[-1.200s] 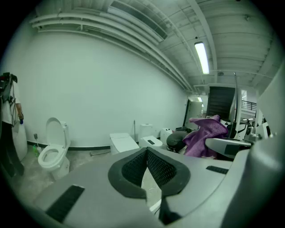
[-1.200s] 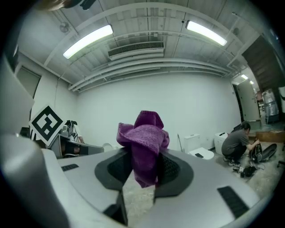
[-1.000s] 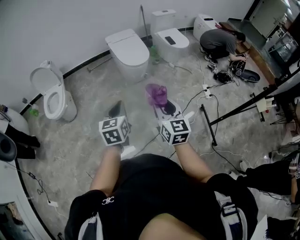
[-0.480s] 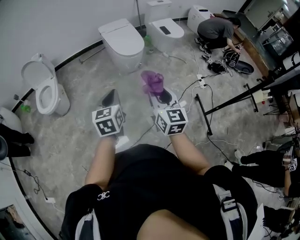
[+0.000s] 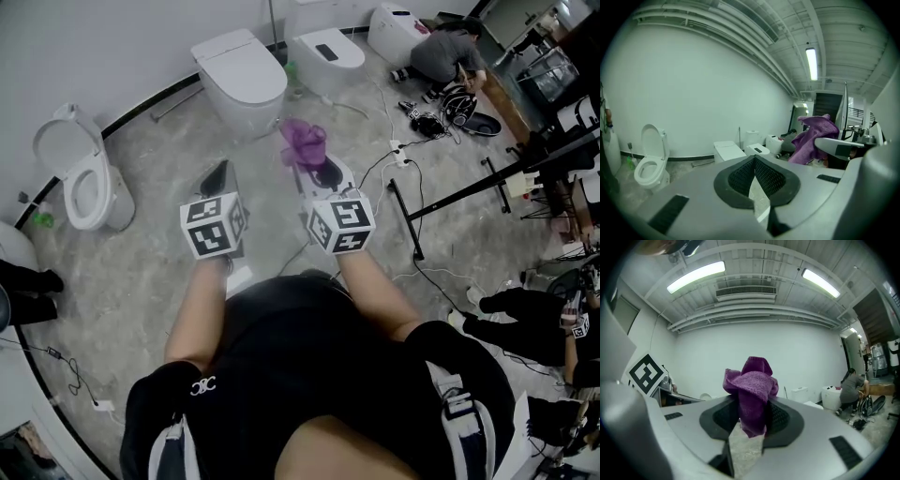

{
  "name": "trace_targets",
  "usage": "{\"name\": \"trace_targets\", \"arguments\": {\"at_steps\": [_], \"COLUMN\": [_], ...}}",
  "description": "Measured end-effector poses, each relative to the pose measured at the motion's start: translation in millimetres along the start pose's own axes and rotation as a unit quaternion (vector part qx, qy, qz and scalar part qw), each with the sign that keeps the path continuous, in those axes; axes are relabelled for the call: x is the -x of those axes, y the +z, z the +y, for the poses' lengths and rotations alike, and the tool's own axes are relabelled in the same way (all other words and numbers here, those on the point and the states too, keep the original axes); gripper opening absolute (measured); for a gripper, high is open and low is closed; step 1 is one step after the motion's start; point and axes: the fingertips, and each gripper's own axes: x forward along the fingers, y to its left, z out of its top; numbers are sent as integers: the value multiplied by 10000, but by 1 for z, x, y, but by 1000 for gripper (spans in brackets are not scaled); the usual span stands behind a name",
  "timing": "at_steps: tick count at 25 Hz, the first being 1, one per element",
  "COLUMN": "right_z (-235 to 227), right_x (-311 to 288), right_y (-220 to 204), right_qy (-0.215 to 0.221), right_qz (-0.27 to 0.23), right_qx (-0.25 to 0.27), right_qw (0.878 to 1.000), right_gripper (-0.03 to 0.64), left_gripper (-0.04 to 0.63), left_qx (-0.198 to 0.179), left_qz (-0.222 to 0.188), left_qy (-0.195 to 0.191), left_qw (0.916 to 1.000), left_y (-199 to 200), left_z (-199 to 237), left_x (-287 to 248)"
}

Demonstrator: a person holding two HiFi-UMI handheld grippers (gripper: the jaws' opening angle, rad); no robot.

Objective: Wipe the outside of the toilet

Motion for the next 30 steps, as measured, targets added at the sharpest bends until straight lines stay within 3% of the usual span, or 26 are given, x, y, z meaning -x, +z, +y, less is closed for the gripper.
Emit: {"name": "trace_targets", "arguments": {"at_steps": [9, 15, 24, 30], "right_z": [-5, -22, -78, -138], "right_x": [-30, -96, -218, -292], "right_y": [-3, -15, 1, 6], "right_qy": [21, 126, 449, 530], "right_qz": [-52, -37, 103, 261], "right_qx": [-7, -188, -171, -158], "right_qw": [10000, 9997, 9988, 9981], "right_gripper": [133, 133, 133, 133], "left_gripper": [8, 8, 8, 8], "left_qx": [-10, -13, 166, 235], "left_qz": [49, 139, 167, 205], "left_qy": [-127, 140, 572, 652], "left_qw": [9999, 9998, 9981, 9974], "left_y": [-3, 1, 56, 88], "left_z": [5, 42, 85, 86], "left_x": [-22, -59, -160, -245]}}
